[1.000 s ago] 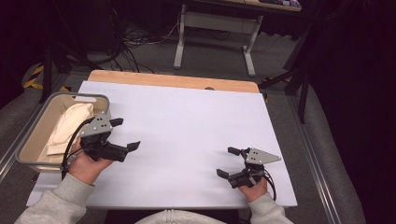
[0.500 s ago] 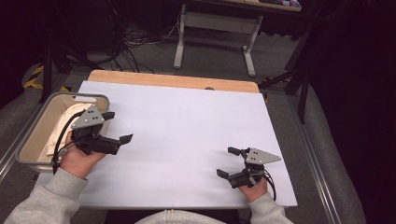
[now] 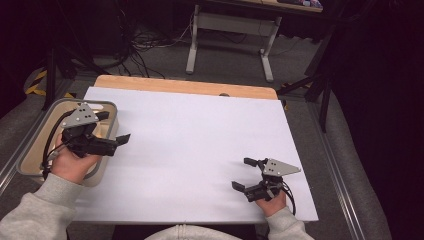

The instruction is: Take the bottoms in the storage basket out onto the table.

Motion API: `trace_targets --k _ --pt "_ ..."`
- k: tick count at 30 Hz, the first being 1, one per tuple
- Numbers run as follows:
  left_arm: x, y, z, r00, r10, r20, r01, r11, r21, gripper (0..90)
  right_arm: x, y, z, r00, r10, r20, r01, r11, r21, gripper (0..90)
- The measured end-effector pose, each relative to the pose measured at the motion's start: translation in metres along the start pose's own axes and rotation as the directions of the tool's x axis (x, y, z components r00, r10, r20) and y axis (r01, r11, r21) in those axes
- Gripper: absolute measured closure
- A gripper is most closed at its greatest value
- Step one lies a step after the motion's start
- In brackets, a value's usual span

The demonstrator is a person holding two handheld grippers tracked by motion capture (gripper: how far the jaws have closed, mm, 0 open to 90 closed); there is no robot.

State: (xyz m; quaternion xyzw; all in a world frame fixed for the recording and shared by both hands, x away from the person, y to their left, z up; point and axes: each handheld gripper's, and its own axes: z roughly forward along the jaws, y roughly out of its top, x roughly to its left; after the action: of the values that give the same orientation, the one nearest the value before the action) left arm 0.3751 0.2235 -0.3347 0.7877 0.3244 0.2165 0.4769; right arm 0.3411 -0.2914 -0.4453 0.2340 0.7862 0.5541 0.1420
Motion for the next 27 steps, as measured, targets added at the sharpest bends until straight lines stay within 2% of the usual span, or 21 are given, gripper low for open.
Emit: trace_targets --k 13,16,27 --pt "0.019 -0.001 -0.009 0.9978 -0.038 -0.054 0.038 0.9993 0.003 4.2 0.0 0.0 0.0 1.0 0.001 -0.001 -0.001 1.0 0.0 2.7" --pt "0.026 -0.001 -0.011 0.9952 -0.066 -0.073 0.066 0.9978 -0.001 4.0 0.0 0.0 0.0 1.0 0.004 -0.006 -0.004 1.0 -0.001 2.7" --pt "0.042 -0.005 -0.018 0.9858 -0.099 -0.135 0.101 0.9949 0.006 4.0 0.0 0.0 0.001 1.0 0.005 -0.008 -0.005 1.0 -0.001 2.5"
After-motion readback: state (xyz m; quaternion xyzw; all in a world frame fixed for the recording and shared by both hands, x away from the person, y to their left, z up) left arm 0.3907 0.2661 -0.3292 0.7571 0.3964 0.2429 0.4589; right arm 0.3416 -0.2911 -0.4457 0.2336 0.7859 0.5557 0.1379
